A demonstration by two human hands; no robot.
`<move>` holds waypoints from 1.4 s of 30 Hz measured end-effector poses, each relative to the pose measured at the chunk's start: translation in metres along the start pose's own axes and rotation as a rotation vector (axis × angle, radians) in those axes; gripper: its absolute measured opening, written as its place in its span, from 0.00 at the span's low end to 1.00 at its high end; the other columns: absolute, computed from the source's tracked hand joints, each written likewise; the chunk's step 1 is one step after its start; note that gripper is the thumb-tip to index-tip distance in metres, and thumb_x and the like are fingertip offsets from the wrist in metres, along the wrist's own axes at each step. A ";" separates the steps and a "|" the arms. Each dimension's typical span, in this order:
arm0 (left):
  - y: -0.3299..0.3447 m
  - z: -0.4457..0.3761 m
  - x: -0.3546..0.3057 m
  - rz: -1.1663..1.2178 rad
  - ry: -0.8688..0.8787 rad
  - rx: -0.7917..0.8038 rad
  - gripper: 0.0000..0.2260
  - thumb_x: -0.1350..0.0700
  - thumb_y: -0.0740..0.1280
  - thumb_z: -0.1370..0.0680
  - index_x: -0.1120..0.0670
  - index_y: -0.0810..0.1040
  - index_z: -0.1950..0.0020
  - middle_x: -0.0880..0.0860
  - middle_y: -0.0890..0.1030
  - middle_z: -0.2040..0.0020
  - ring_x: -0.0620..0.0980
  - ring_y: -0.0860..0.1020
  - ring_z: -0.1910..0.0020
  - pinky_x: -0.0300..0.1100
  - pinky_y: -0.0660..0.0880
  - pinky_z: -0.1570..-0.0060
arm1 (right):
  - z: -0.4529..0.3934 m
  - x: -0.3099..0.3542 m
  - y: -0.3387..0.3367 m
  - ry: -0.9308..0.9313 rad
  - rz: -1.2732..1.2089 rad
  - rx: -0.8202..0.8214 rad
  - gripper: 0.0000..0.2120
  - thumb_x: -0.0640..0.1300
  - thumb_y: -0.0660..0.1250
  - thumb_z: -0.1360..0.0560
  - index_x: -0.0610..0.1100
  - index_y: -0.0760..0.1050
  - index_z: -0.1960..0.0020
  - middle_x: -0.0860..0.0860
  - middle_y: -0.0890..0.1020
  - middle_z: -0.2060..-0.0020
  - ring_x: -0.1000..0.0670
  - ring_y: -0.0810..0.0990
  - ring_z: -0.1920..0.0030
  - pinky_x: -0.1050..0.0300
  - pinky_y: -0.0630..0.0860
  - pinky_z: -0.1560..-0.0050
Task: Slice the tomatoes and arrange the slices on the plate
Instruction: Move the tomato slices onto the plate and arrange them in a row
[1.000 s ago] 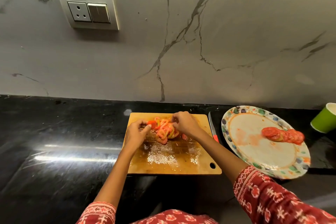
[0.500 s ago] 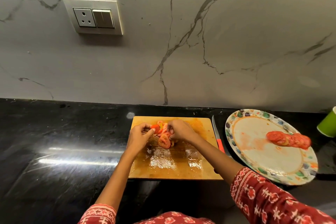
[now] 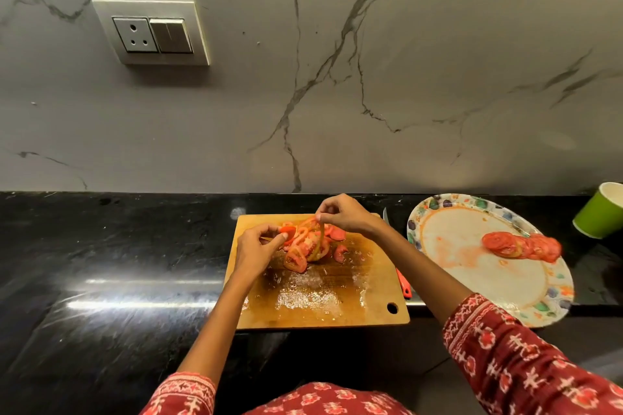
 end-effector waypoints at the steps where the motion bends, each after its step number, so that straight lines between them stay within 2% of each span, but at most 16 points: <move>1: 0.001 0.001 0.000 0.008 0.005 0.003 0.05 0.58 0.69 0.26 0.57 0.81 0.51 0.50 0.80 0.57 0.43 0.77 0.57 0.32 0.74 0.60 | 0.001 -0.002 -0.001 0.010 -0.026 0.005 0.08 0.42 0.66 0.24 0.38 0.79 0.50 0.50 0.78 0.57 0.52 0.76 0.53 0.60 0.75 0.53; 4: 0.002 -0.001 0.000 0.026 -0.007 -0.016 0.05 0.57 0.69 0.25 0.57 0.80 0.52 0.50 0.80 0.57 0.43 0.77 0.58 0.32 0.73 0.61 | 0.006 -0.004 -0.005 0.032 -0.076 0.044 0.03 0.40 0.66 0.24 0.41 0.77 0.53 0.52 0.77 0.60 0.55 0.76 0.57 0.64 0.71 0.62; 7: 0.005 -0.004 0.004 0.068 -0.026 -0.015 0.02 0.58 0.68 0.25 0.54 0.79 0.54 0.50 0.80 0.58 0.47 0.79 0.58 0.36 0.76 0.61 | 0.012 -0.014 -0.010 0.055 -0.086 0.036 0.01 0.40 0.67 0.25 0.42 0.77 0.55 0.52 0.76 0.61 0.54 0.75 0.57 0.64 0.71 0.63; 10: 0.020 -0.006 -0.006 0.111 -0.008 0.086 0.06 0.59 0.67 0.24 0.48 0.77 0.57 0.48 0.80 0.58 0.49 0.79 0.57 0.39 0.77 0.62 | 0.022 -0.033 -0.018 0.088 -0.113 -0.020 0.01 0.39 0.68 0.26 0.41 0.77 0.55 0.52 0.76 0.65 0.56 0.74 0.64 0.67 0.68 0.71; 12: 0.035 -0.009 -0.015 0.088 0.018 0.144 0.04 0.58 0.66 0.24 0.49 0.77 0.55 0.49 0.80 0.57 0.50 0.80 0.56 0.39 0.77 0.61 | 0.029 -0.049 -0.027 0.116 -0.146 -0.064 0.00 0.38 0.69 0.26 0.41 0.78 0.56 0.51 0.77 0.67 0.56 0.75 0.67 0.67 0.67 0.73; 16: 0.059 -0.021 -0.032 0.093 0.045 0.145 0.03 0.58 0.65 0.23 0.52 0.77 0.51 0.50 0.79 0.56 0.49 0.79 0.55 0.40 0.77 0.61 | 0.050 -0.081 -0.060 0.152 -0.215 -0.242 0.04 0.36 0.70 0.28 0.43 0.78 0.59 0.52 0.79 0.66 0.57 0.76 0.66 0.66 0.70 0.67; 18: 0.082 -0.024 -0.050 0.052 0.102 0.222 0.04 0.57 0.65 0.23 0.52 0.77 0.50 0.50 0.79 0.54 0.48 0.78 0.55 0.40 0.77 0.59 | 0.068 -0.102 -0.081 0.190 -0.221 -0.346 0.03 0.36 0.70 0.29 0.42 0.79 0.59 0.53 0.78 0.68 0.58 0.74 0.67 0.66 0.69 0.66; 20: 0.115 -0.023 -0.073 0.006 0.148 0.343 0.05 0.57 0.65 0.23 0.53 0.77 0.48 0.50 0.78 0.54 0.46 0.78 0.58 0.39 0.77 0.62 | 0.085 -0.125 -0.103 0.256 -0.188 -0.406 0.01 0.37 0.70 0.29 0.39 0.80 0.58 0.51 0.78 0.68 0.56 0.73 0.67 0.65 0.67 0.66; 23: 0.170 -0.023 -0.108 -0.010 0.209 0.459 0.03 0.60 0.67 0.24 0.53 0.77 0.52 0.50 0.78 0.61 0.45 0.75 0.66 0.37 0.72 0.71 | 0.112 -0.159 -0.136 0.368 -0.134 -0.485 0.05 0.37 0.70 0.28 0.36 0.80 0.54 0.44 0.83 0.59 0.51 0.78 0.58 0.64 0.70 0.64; 25: 0.202 -0.023 -0.123 -0.026 0.230 0.510 0.02 0.61 0.67 0.25 0.55 0.78 0.54 0.49 0.76 0.64 0.42 0.72 0.68 0.38 0.69 0.68 | 0.131 -0.179 -0.158 0.428 -0.128 -0.530 0.05 0.37 0.70 0.28 0.37 0.79 0.52 0.43 0.84 0.56 0.48 0.81 0.55 0.61 0.75 0.60; 28: 0.243 -0.017 -0.136 -0.013 0.206 0.593 0.05 0.61 0.67 0.25 0.58 0.78 0.51 0.50 0.76 0.62 0.41 0.73 0.68 0.35 0.70 0.67 | 0.161 -0.208 -0.189 0.530 -0.044 -0.588 0.04 0.37 0.70 0.29 0.40 0.79 0.54 0.44 0.82 0.62 0.47 0.81 0.58 0.59 0.75 0.62; 31: 0.270 -0.008 -0.140 -0.008 0.154 0.635 0.07 0.59 0.66 0.24 0.58 0.76 0.48 0.51 0.77 0.57 0.44 0.76 0.68 0.32 0.71 0.74 | 0.175 -0.228 -0.205 0.561 0.019 -0.543 0.03 0.38 0.72 0.30 0.41 0.80 0.57 0.47 0.80 0.64 0.51 0.78 0.62 0.61 0.73 0.63; 33: 0.284 -0.004 -0.139 -0.001 0.124 0.650 0.07 0.59 0.66 0.24 0.58 0.76 0.47 0.52 0.77 0.56 0.44 0.76 0.67 0.31 0.70 0.76 | 0.171 -0.234 -0.207 0.565 0.028 -0.478 0.03 0.39 0.72 0.31 0.44 0.79 0.59 0.50 0.79 0.66 0.51 0.78 0.62 0.58 0.75 0.60; 35: 0.295 -0.003 -0.137 0.010 0.097 0.657 0.05 0.60 0.66 0.24 0.57 0.75 0.49 0.54 0.77 0.55 0.45 0.76 0.67 0.33 0.72 0.73 | 0.161 -0.237 -0.207 0.548 0.041 -0.451 0.02 0.39 0.71 0.30 0.45 0.79 0.58 0.52 0.79 0.65 0.51 0.78 0.59 0.56 0.75 0.57; 39: 0.309 -0.004 -0.136 0.024 0.043 0.653 0.05 0.61 0.66 0.24 0.55 0.74 0.49 0.53 0.77 0.56 0.50 0.77 0.63 0.38 0.76 0.66 | 0.141 -0.240 -0.203 0.553 0.127 -0.386 0.05 0.41 0.69 0.27 0.43 0.80 0.51 0.49 0.80 0.55 0.53 0.77 0.55 0.62 0.74 0.59; 42: 0.318 -0.006 -0.135 0.036 0.022 0.636 0.05 0.62 0.66 0.24 0.56 0.74 0.49 0.53 0.77 0.57 0.51 0.77 0.64 0.41 0.76 0.65 | 0.140 -0.246 -0.206 0.573 0.185 -0.397 0.06 0.40 0.67 0.27 0.43 0.81 0.52 0.47 0.82 0.51 0.50 0.79 0.51 0.58 0.75 0.55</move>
Point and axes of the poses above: each hand's wrist, its own z-axis away from the middle knuckle, its own y-axis out of the palm, x = y × z, the point moved 3 cm from there along -z, towards the middle knuckle
